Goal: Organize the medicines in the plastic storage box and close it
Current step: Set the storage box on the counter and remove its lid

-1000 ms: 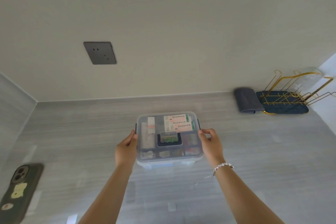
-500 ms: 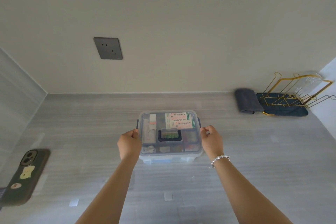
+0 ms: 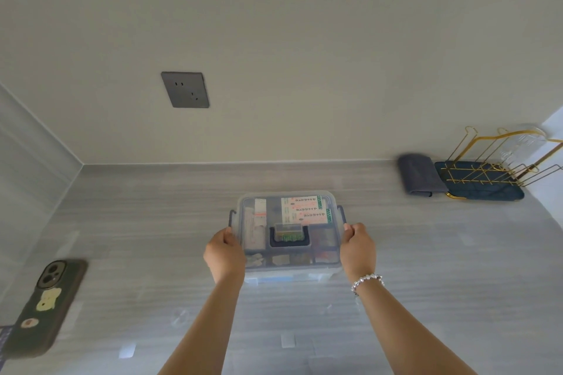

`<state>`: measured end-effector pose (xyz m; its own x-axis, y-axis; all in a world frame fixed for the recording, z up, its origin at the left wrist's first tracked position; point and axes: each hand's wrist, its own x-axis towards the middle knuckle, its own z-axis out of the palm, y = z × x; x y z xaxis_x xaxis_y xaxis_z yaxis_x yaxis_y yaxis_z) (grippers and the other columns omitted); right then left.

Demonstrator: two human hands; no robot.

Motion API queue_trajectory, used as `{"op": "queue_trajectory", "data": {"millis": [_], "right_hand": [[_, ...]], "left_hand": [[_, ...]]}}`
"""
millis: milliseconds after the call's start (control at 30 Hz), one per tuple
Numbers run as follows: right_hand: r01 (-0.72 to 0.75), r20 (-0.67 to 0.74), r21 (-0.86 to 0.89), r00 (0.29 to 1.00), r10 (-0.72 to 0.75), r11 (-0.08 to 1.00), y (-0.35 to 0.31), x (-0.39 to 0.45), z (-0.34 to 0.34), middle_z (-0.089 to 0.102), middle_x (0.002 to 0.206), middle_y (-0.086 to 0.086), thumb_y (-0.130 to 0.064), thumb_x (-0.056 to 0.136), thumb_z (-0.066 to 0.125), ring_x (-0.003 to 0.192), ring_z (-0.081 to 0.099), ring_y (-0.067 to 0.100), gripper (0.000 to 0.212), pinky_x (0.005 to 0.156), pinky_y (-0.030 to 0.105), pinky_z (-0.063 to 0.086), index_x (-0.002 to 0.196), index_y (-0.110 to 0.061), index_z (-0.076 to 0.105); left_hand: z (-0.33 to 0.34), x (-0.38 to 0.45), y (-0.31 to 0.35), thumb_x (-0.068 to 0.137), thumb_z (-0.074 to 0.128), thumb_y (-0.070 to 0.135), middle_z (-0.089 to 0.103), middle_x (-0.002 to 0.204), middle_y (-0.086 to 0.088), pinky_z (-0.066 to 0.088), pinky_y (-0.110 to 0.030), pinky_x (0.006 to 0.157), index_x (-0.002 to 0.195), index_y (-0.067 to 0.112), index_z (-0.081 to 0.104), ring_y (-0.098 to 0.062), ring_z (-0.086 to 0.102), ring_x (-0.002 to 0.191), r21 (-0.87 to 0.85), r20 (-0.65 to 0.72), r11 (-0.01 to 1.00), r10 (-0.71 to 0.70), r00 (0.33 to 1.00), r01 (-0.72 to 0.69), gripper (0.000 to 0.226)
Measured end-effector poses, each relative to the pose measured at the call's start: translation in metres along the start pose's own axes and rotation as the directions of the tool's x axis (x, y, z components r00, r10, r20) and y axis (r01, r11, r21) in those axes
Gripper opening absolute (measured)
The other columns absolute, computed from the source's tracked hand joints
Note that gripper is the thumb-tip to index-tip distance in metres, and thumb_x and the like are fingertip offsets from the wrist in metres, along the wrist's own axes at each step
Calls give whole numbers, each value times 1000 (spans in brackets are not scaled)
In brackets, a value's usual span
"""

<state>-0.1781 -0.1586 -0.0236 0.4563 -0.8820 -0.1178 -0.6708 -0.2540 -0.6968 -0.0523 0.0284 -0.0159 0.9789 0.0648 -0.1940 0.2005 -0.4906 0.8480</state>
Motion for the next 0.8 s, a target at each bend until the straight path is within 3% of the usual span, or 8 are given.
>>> {"op": "queue_trajectory", "data": {"millis": [133,200,267,367,433,533,700,800], "right_hand": [[-3,-20,29,1000,4,1000,2,-3,1,48,59,0,-27,98,34,58,49,24,27,44,24,30,81,-9,45],[5,-36,-9,999,-6,1000,3,-4,1,53,65,-1,-30,98,34,60,50,21,28,45,24,31,91,-10,52],[21,-60,-48,998,-24,999,3,-4,-1,60,84,1,-30,97,37,70,53,20,28,49,23,34,108,-13,56],[125,-104,-127,985,-139,984,3,-4,-6,61,112,7,-28,94,45,99,55,26,32,77,32,46,119,-14,59],[179,-85,-204,976,-200,962,3,-6,-6,62,118,9,-28,93,48,109,52,29,32,92,37,40,116,-12,63],[147,24,-213,989,-145,966,-1,-10,-2,58,129,8,-31,95,43,124,43,28,42,103,38,31,130,-10,52],[87,143,13,986,-88,996,-13,-20,-2,49,138,11,-30,97,38,130,34,26,51,106,35,30,142,-8,31],[24,109,158,993,-42,987,-20,-29,-7,48,140,8,-32,95,43,129,42,25,54,100,30,37,143,-12,31]], "left_hand": [[0,2,-4,98,33,20,57,68,-9,45,-39,63,80,0,61,-28,54,69,-13,7,1000,3,1000,-3,38],[-1,0,-5,98,33,23,66,102,-10,49,-43,80,112,8,62,-30,60,92,-24,47,998,55,997,-54,36],[-2,0,-7,98,35,25,54,133,-9,45,-39,93,136,17,45,-30,54,116,-19,69,997,73,995,-72,40],[-4,-1,-7,97,39,29,46,141,-8,30,-44,106,137,17,44,-28,37,131,108,47,980,165,985,-169,42],[-2,-3,-8,96,40,34,43,145,-6,20,-45,111,135,15,46,-26,30,137,203,114,955,194,974,-214,44],[-1,-8,-5,95,38,41,35,150,-6,28,-42,112,143,16,32,-25,32,138,83,261,989,100,960,-125,54],[-7,-13,6,94,42,42,36,150,0,30,-38,112,144,21,31,-22,34,138,-84,283,996,46,958,-23,55],[-15,-18,17,93,45,41,40,148,1,31,-35,112,142,22,35,-21,36,136,-167,259,985,83,962,-40,54]]}}
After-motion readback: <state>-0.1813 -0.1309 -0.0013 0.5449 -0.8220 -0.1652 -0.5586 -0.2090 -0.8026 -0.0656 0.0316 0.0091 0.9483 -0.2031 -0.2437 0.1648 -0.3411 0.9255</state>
